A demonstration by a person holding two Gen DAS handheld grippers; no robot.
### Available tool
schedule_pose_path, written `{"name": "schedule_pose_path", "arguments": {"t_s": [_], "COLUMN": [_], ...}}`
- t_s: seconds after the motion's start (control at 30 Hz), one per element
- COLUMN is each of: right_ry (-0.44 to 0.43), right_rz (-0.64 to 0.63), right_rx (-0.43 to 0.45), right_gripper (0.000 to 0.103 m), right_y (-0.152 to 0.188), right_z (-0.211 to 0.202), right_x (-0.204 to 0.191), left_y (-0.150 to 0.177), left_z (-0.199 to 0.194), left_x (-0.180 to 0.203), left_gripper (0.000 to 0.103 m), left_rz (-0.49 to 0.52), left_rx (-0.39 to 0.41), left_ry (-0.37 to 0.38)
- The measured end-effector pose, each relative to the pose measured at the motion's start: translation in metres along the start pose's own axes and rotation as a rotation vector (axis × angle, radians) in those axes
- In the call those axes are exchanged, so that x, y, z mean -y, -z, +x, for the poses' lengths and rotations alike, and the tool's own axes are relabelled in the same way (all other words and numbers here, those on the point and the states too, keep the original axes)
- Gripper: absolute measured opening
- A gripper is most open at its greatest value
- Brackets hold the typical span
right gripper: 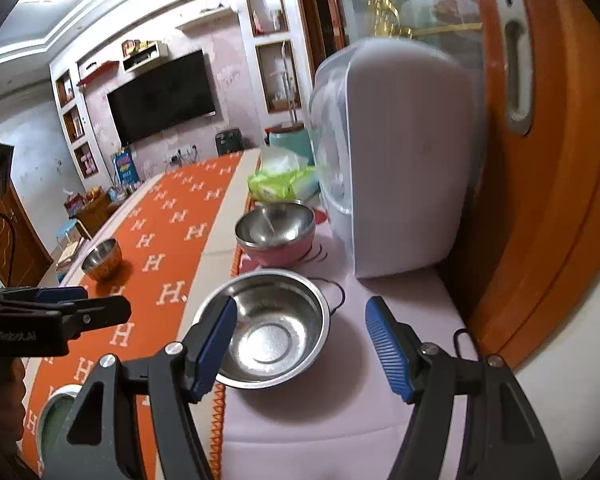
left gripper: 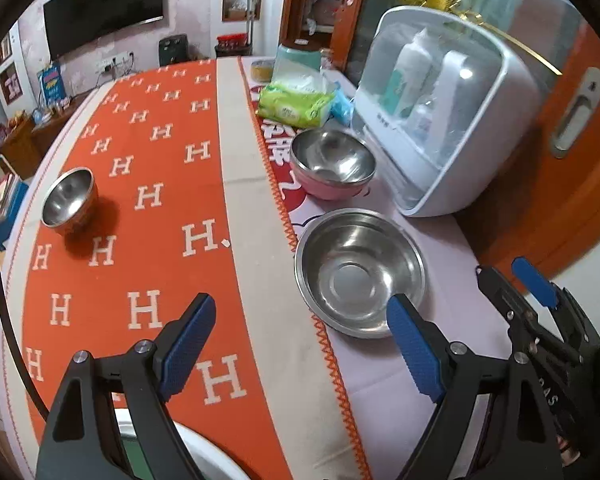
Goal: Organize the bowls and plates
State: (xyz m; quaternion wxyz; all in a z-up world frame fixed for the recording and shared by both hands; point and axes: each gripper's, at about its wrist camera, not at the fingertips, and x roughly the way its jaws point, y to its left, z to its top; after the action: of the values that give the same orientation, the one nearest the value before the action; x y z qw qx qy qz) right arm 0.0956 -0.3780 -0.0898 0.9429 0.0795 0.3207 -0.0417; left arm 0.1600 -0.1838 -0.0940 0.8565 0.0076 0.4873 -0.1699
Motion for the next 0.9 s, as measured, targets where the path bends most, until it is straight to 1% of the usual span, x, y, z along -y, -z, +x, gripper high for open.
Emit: {"name": "schedule_pose_path", "arguments": {"t_s": [0.2, 0.33, 0.37, 0.43, 0.53, 0.63, 0.7, 0.73, 0.8, 0.83, 0.87, 0.9], "right_ry": [-0.007, -0.018, -0.028, -0.015, -0.033, -0.046, -0.063, -0.065, -0.071, -0.077, -0.081, -0.084], "right_rz": [0.008, 0.027, 0.037, 0.06, 0.106, 0.157, 0.179, 0.181, 0.185, 0.188, 0.189, 0.19], "right_rx": [-0.089, -0.139, -0.15, -0.172, -0.205, -0.247, -0.266, -0.274, -0.287, -0.295, -0.301, -0.307], "right_gripper": [0.067, 0.067, 0.067, 0.067, 0.066, 0.065, 0.057, 0.055, 0.045, 0.039, 0.037, 0.033], "right_y": [0.009, 0.015, 0.017, 0.019, 0.023, 0.028, 0.031, 0.032, 0.034, 0.035, 0.035, 0.036], "right_z": [0.039, 0.061, 0.066, 0.076, 0.089, 0.1, 0.106, 0.108, 0.112, 0.114, 0.115, 0.117], "right_x": [0.004, 0.006, 0.006, 0.01, 0.018, 0.025, 0.028, 0.029, 0.031, 0.032, 0.032, 0.032], "left_y": [-0.003, 0.0, 0.001, 0.003, 0.006, 0.009, 0.011, 0.011, 0.012, 0.013, 0.013, 0.014], "left_z": [0.043, 0.07, 0.075, 0.085, 0.098, 0.108, 0.114, 0.116, 0.121, 0.123, 0.125, 0.127], "left_x": [0.003, 0.006, 0.006, 0.006, 0.006, 0.006, 0.008, 0.008, 0.009, 0.01, 0.01, 0.01], "left_gripper": [0.086, 0.086, 0.086, 0.086, 0.086, 0.081, 0.075, 0.071, 0.067, 0.062, 0.056, 0.054], "left_rz": [0.007, -0.01, -0.014, -0.024, -0.041, -0.051, -0.051, -0.052, -0.057, -0.06, -0.063, -0.066], "left_rx": [-0.052, -0.081, -0.089, -0.103, -0.125, -0.144, -0.158, -0.167, -0.178, -0.184, -0.188, -0.193], "left_ry": [-0.007, -0.006, -0.007, -0.01, 0.007, 0.004, 0.003, 0.004, 0.007, 0.007, 0.007, 0.006]}}
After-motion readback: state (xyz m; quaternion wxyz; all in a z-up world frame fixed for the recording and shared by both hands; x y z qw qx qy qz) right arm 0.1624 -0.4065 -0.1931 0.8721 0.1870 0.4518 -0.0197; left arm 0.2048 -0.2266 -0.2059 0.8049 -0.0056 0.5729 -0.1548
